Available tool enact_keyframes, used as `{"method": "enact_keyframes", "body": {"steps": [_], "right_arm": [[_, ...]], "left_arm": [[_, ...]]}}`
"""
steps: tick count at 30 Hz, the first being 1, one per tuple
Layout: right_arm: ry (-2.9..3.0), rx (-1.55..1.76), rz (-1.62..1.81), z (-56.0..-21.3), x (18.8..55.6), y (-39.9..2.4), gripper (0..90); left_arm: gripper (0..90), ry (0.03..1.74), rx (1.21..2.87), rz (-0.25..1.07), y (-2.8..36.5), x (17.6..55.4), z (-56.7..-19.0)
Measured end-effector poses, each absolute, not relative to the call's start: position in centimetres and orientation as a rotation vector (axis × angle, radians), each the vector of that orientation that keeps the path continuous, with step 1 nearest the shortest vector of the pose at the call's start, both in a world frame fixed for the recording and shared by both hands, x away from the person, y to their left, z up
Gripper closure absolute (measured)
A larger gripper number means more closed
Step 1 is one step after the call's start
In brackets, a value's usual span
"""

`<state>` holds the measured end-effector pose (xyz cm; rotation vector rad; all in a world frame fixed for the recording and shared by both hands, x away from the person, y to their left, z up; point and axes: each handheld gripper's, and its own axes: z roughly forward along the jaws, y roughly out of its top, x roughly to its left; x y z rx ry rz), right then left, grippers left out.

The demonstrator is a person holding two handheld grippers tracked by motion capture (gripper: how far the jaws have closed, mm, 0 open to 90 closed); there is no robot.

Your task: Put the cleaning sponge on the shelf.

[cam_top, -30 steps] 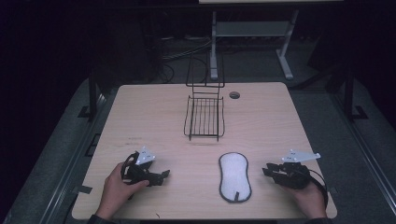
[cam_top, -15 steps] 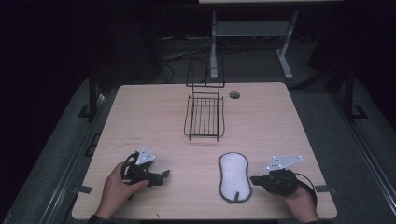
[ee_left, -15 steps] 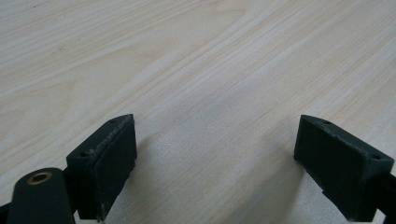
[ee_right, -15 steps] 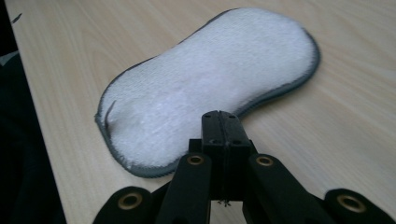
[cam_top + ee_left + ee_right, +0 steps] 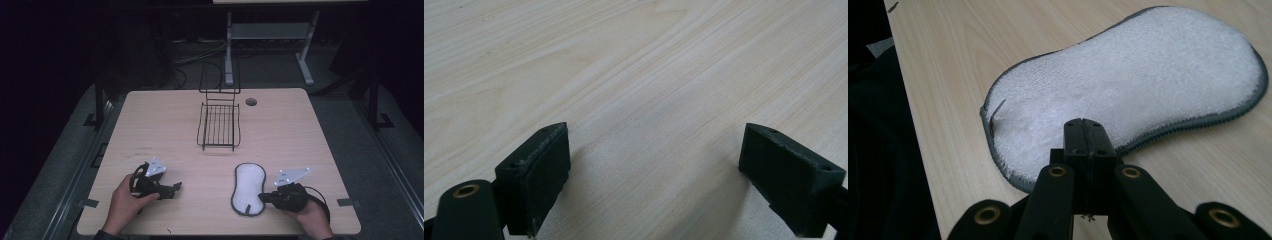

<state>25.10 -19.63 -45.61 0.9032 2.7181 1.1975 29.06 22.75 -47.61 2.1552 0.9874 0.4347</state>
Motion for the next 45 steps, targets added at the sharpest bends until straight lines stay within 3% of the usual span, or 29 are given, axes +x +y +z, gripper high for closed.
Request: {"method": "enact_keyframes", "body": {"steps": [30,45], "right_arm": [[2.765,0.756,1.225,-45.4,27.5,-13.7,89.9],[2.566,0.939,1.219,-44.1,32.3,-18.4,89.8]], "left_arm": [[12.3,0.986,2.156,0.436,22.8,29.1,-47.6],[12.3,0.984,2.159,0.435,22.8,29.1,-47.6]]}}
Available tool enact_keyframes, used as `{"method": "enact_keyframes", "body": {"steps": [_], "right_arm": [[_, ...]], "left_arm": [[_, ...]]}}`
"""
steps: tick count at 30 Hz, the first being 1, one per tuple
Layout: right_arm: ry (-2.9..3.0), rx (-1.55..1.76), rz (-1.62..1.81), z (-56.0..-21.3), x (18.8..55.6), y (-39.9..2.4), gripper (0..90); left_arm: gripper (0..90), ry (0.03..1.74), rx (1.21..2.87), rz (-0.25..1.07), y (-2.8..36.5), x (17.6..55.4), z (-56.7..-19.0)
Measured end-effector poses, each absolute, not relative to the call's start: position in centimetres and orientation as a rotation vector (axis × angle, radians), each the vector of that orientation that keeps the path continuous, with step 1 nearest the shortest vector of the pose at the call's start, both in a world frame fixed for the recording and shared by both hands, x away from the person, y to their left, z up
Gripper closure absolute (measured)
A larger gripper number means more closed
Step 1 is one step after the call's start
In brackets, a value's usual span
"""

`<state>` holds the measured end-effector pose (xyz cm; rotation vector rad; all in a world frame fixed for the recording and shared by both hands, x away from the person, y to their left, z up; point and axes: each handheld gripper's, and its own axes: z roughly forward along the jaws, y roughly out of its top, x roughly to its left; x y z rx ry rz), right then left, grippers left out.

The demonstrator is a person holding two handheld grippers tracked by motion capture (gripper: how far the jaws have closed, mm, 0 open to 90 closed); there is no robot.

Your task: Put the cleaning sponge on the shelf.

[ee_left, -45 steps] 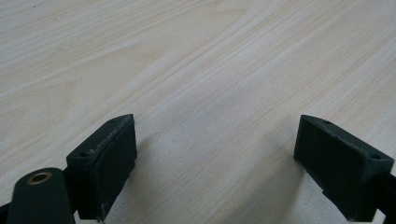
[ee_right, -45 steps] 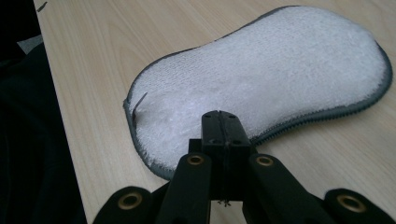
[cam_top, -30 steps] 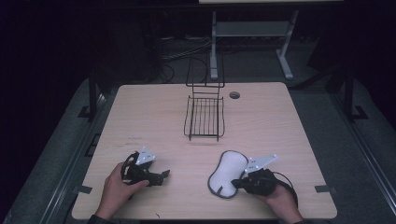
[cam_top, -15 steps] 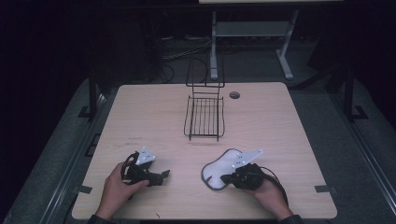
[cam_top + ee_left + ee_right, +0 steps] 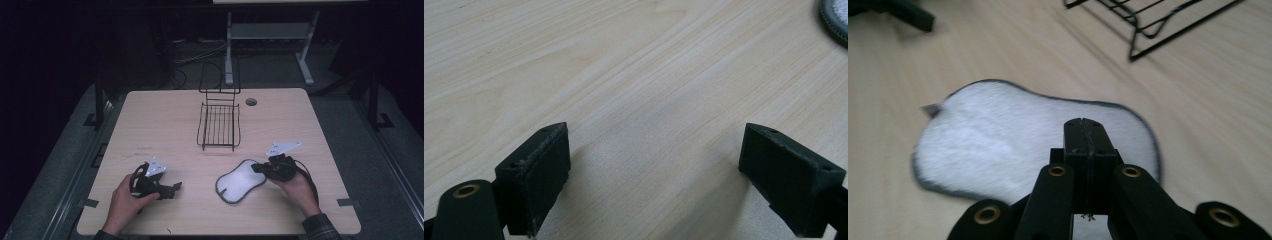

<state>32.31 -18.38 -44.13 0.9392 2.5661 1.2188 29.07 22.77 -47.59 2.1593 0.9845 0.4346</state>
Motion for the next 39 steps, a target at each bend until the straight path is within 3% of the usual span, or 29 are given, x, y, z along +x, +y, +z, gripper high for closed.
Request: {"method": "enact_keyframes", "body": {"steps": [11,39], "right_arm": [[2.578,0.983,1.166,-45.2,34.4,-18.4,89.8],[2.517,1.096,1.045,-45.3,33.0,-22.2,89.9]], "left_arm": [[12.3,0.986,2.155,0.435,22.7,29.1,-47.6],[12.3,0.987,2.155,0.435,22.7,29.1,-47.6]]}}
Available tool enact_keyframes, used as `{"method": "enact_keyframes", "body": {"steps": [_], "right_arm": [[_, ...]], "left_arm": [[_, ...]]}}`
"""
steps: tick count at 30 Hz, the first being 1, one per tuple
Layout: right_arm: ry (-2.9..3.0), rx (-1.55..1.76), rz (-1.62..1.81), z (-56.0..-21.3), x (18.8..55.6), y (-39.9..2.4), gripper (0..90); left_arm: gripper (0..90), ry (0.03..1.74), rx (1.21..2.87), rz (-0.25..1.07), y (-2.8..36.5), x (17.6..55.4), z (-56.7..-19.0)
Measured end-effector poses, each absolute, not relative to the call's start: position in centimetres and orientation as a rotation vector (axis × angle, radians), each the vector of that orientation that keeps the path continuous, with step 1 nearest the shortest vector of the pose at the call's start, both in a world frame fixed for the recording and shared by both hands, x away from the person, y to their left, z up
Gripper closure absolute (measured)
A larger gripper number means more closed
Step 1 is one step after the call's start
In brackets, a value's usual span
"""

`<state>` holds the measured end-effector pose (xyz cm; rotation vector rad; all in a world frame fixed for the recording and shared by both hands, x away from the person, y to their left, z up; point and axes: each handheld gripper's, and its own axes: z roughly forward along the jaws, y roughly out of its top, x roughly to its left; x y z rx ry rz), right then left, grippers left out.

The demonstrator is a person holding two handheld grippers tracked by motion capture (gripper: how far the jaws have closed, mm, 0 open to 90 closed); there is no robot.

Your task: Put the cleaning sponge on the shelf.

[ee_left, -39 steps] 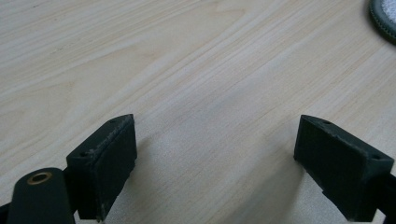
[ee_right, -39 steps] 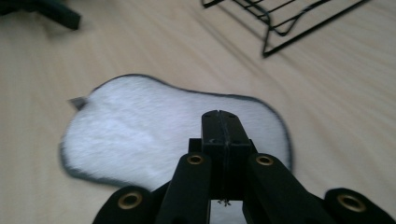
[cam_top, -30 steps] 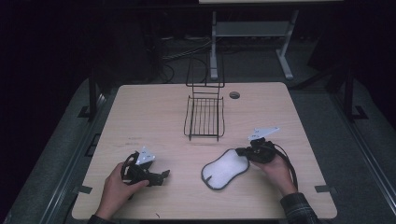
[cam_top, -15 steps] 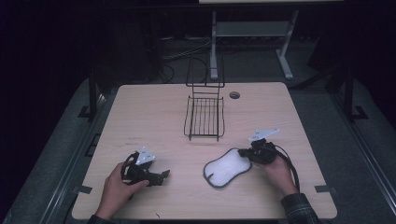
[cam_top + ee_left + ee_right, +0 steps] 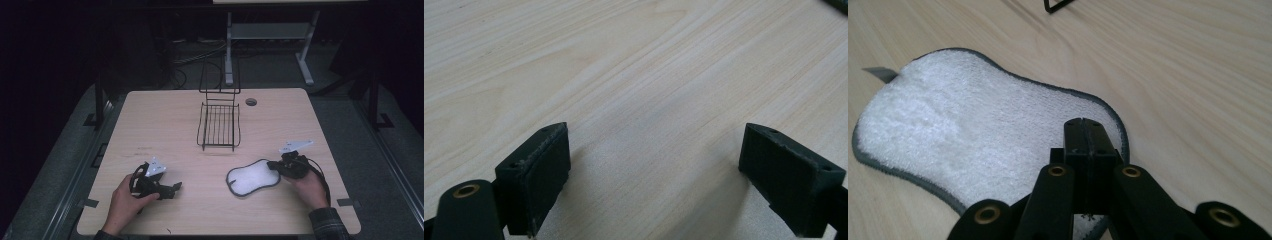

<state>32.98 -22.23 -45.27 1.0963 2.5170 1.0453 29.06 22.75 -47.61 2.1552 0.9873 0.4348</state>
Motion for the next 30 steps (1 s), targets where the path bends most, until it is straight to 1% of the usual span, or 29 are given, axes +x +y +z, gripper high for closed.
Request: {"method": "enact_keyframes", "body": {"steps": [19,30], "right_arm": [[2.521,1.115,1.046,-45.2,30.0,-23.6,89.8],[2.536,1.106,1.063,-45.2,27.0,-24.1,89.8]], "left_arm": [[12.3,0.987,2.155,0.435,22.7,29.1,-47.6],[12.3,0.987,2.155,0.435,22.7,29.1,-47.6]]}}
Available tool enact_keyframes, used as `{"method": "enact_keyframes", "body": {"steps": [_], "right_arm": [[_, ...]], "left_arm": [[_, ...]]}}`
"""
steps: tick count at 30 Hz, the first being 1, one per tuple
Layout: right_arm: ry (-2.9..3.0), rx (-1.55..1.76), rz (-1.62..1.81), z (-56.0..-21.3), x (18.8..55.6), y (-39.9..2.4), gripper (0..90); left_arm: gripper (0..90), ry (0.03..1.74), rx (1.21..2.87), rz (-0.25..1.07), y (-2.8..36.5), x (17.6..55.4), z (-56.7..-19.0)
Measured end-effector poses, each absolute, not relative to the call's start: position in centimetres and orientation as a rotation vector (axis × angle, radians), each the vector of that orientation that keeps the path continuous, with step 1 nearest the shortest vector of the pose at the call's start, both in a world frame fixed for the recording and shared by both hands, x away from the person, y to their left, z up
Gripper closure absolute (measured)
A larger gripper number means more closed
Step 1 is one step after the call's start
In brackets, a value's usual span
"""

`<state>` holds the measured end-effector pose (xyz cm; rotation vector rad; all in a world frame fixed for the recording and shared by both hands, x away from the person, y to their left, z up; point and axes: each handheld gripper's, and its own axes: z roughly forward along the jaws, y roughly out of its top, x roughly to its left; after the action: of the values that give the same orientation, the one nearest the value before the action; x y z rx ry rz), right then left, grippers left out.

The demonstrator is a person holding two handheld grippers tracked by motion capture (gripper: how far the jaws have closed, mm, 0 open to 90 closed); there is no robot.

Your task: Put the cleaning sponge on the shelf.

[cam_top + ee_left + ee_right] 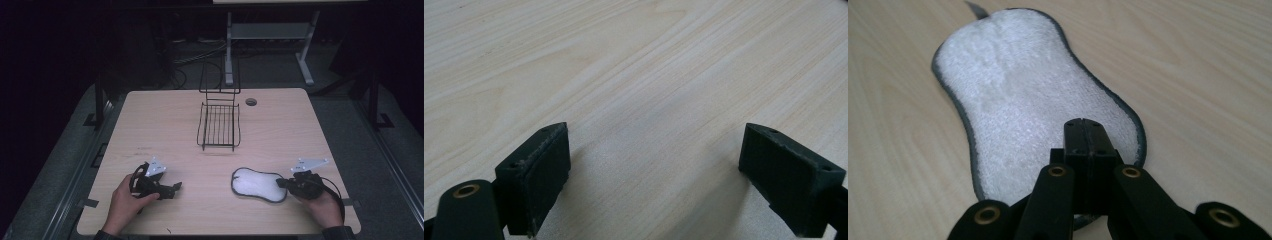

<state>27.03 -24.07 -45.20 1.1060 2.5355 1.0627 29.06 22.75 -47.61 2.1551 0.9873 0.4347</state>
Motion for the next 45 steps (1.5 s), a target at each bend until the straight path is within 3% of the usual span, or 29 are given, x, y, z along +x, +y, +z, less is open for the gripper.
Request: {"method": "enact_keyframes", "body": {"steps": [13,16,22,28,34,45], "right_arm": [[2.546,1.095,1.105,-45.2,24.2,-24.1,89.0],[2.506,1.099,1.136,-44.9,24.5,-24.2,77.7],[2.488,1.131,1.167,-44.4,25.7,-24.1,46.2],[2.521,1.132,1.16,-44.6,27.5,-23.0,23.8],[2.577,1.082,1.174,-44.8,28.4,-21.6,13.6],[2.653,0.971,1.118,-45.5,29.3,-19.3,11.6]], "left_arm": [[12.3,0.987,2.155,0.435,22.7,29.1,-47.6],[12.4,0.987,2.155,0.435,22.7,29.1,-47.6],[12.3,0.987,2.156,0.435,22.7,29.1,-47.6],[12.3,0.987,2.156,0.435,22.7,29.1,-47.6],[12.3,0.987,2.156,0.435,22.7,29.1,-47.6],[12.3,0.987,2.155,0.435,22.7,29.1,-47.6]]}}
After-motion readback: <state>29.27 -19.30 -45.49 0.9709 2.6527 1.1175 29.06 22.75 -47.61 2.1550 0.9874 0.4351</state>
